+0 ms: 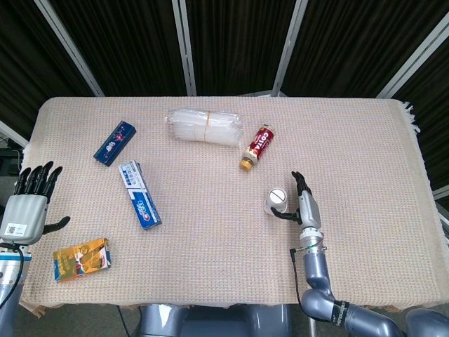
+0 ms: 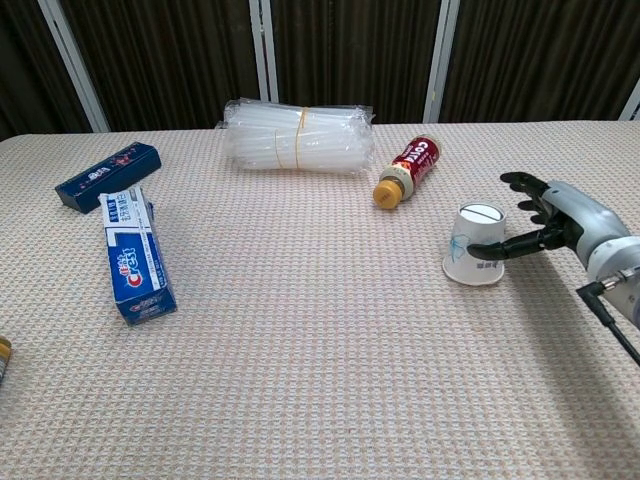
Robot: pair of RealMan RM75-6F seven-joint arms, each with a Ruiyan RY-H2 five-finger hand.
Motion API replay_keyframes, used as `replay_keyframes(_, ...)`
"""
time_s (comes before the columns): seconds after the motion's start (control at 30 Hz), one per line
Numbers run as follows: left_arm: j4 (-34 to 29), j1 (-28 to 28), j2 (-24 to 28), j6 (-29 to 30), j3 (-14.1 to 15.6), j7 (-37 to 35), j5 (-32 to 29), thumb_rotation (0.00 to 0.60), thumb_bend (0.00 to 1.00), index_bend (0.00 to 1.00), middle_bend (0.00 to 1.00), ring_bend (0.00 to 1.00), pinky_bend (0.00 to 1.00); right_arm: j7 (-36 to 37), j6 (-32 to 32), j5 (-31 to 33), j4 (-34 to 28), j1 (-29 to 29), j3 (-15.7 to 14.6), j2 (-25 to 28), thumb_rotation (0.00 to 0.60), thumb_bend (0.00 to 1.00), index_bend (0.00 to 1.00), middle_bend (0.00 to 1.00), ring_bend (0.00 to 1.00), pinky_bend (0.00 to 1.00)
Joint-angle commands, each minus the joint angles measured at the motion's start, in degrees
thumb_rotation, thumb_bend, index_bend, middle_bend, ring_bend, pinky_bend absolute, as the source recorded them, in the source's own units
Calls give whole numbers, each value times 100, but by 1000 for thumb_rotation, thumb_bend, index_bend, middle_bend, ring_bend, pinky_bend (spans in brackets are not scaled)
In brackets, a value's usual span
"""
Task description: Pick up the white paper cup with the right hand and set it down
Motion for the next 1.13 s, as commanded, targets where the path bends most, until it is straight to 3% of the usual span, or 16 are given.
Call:
replay_keyframes(0.03,-2,0,2,-1,0,0,0,600,14,0,0,0,0,22,208,-173,-42,-56,16,21,600,180,0,0,0,0)
replay_keyframes(0.3,-9,-1,12,-8,2,-13,0,600,14,0,0,0,0,-44,952,-988,-509,-126,110,354,600,73,0,0,0,0)
replay_keyframes(0.4,-11,2,15,-8,3,-22,1,600,15,0,0,0,0,-377,1097,-1247,-822,-80,162,658,600,56,0,0,0,0)
replay_keyframes(0.53,-8,2,17,-10,2,-33,0,600,14,0,0,0,0,-1370,1031,-1323,-1332,-19,209,1397,600,31,0,0,0,0)
replay_keyframes(0.63,-14,1,20,-11,6,-37,9,600,13,0,0,0,0,-2261,860,-1199,-1563,-16,148,2030,600,28,0,0,0,0)
replay_keyframes(0.8,-4,0,14,-10,-1,-30,-3,600,13,0,0,0,0,-2970,726,-1250,-1620,-158,-201,2710,600,27,0,0,0,0)
replay_keyframes(0.97,-6,-6,-6,-8,-27,-14,-45,600,13,0,0,0,0,-2782,773,-1507,-1350,-393,-577,2856,600,28,0,0,0,0)
replay_keyframes(1.13,-22,4,-18,24,-28,18,-45,600,12,0,0,0,0,-2648,756,-1550,-1277,-399,-612,2910,600,29,0,0,0,0)
